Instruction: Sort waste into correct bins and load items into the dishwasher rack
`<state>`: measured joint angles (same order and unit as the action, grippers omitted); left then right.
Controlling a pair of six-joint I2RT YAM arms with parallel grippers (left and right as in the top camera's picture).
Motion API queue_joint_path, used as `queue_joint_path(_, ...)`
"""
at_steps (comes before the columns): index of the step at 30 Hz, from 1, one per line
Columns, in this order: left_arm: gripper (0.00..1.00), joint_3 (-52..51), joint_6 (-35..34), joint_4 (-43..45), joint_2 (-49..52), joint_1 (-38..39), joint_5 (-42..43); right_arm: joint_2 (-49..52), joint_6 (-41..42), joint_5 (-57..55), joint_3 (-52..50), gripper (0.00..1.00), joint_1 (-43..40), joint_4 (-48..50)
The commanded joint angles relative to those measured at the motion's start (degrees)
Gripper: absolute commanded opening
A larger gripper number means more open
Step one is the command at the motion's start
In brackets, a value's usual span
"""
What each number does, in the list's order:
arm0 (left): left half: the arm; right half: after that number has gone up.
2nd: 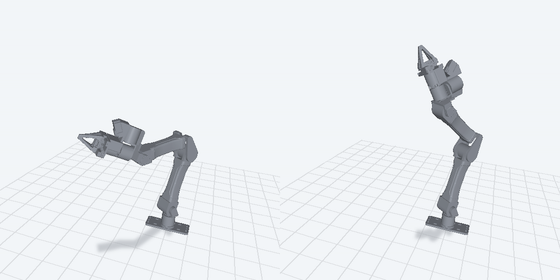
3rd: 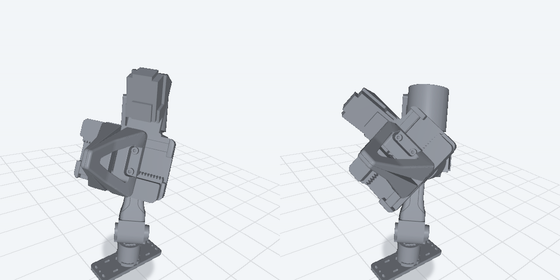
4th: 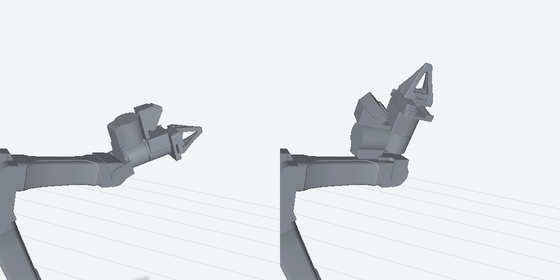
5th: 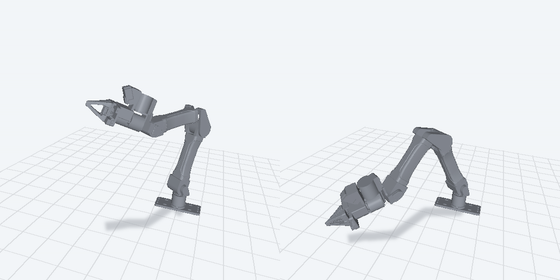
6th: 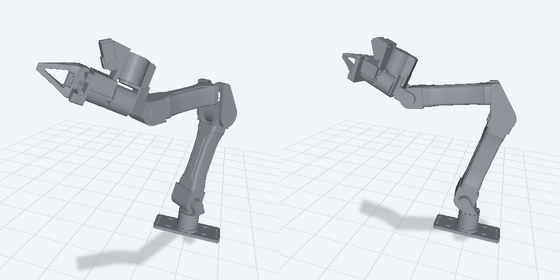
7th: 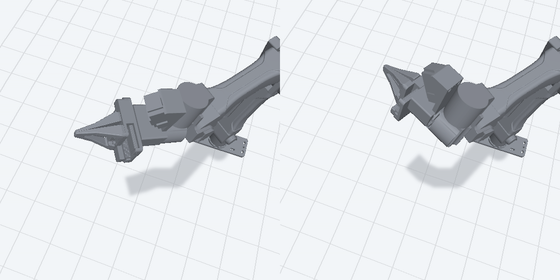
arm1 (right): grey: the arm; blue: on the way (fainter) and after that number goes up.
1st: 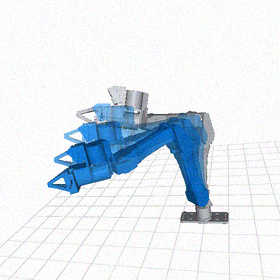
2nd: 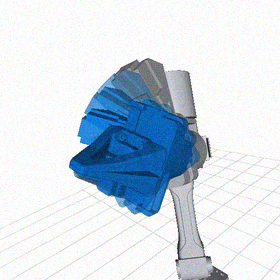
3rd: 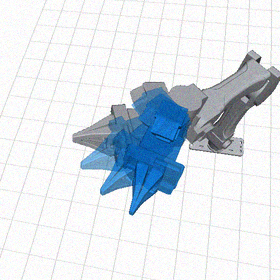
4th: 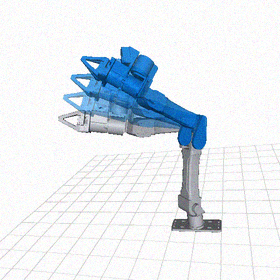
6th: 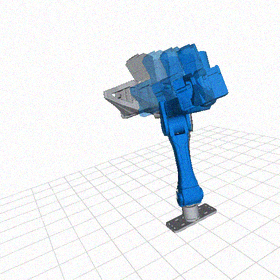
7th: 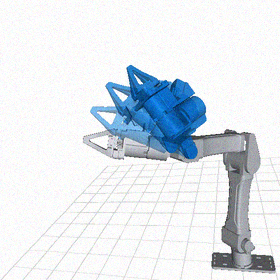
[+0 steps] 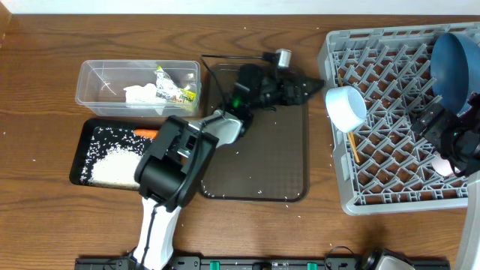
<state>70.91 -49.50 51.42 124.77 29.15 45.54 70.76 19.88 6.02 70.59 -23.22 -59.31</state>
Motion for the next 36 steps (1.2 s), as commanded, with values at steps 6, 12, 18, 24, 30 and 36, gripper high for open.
queue_joint_path(6,0.98,1.2,10.2,-17.5,-13.0,-7.0,10.1,-0.9,-7.2,12.0,0.1,0.85,0.5,1.6)
queue_joint_path(12,0.98,1.2,30.2,-57.4,-33.3,-11.4,-8.4,-3.7,-12.3,23.0,0.1,0.91,7.0,6.3)
queue_joint_path(18,0.98,1.2,36.4,-86.6,-54.3,-12.6,-36.3,-6.6,-12.3,22.7,0.1,0.92,23.2,10.3)
queue_joint_path(24,0.98,1.2,36.8,-101.0,-67.1,-12.6,-50.6,-6.8,-13.4,17.4,0.1,0.99,41.1,15.0)
queue_joint_path(30,0.98,1.2,36.8,-105.7,-72.9,-12.6,-55.1,-6.8,-13.6,10.2,0.1,0.99,52.6,15.9)
queue_joint_path(36,0.98,1.2,36.8,-105.8,-73.6,-12.6,-55.1,-6.7,-13.5,9.0,0.1,0.99,55.9,16.7)
